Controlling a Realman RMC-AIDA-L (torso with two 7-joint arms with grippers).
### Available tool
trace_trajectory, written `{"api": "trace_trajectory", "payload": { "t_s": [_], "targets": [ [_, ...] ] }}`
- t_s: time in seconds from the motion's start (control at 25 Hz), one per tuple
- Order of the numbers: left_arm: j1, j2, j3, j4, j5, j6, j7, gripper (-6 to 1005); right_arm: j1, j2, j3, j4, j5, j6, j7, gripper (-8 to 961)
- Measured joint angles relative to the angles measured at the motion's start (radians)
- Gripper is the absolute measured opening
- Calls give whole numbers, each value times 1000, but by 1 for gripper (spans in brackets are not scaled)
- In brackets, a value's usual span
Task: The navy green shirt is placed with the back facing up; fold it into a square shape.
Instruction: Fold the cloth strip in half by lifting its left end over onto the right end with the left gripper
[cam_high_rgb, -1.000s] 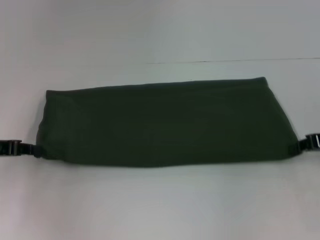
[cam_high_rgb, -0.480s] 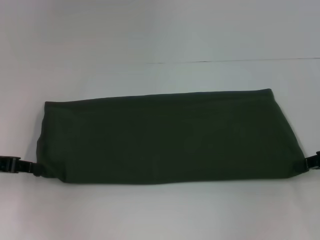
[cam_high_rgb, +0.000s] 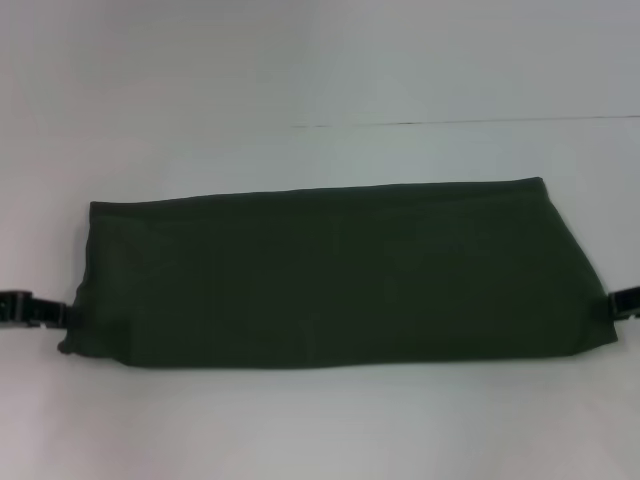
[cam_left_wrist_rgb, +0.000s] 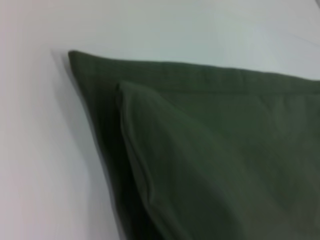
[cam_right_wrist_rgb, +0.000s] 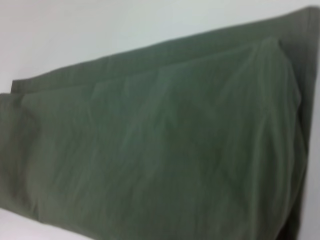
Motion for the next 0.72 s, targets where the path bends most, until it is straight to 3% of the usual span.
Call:
{"api": "trace_trajectory", "payload": {
  "t_s": [0.16,0.24,0.36,0.52,0.64,0.72],
  "targets": [
    [-5,19,-70,19,-4,33,-7,307,9,-23,18,-34,0,-10,20,160],
    [-10,30,-112,26,-6,44,-6,361,19,-37,24,-39,0,-10,22,395],
    [-15,35,-171,47,-7,48,-13,417,36,-50,37,-47,14,-10,6,522],
    [-21,32,-228,50,-8,35,-44,491,40,-46,54,-59,134,-17,-82,694],
    [-27,27,-211,43,-1,18,-87,546,38,-41,54,-37,231,-45,-179,832],
    [-33,26,-181,37,3,16,-122,642,38,-40,52,-7,279,-74,-256,884]
  ]
}}
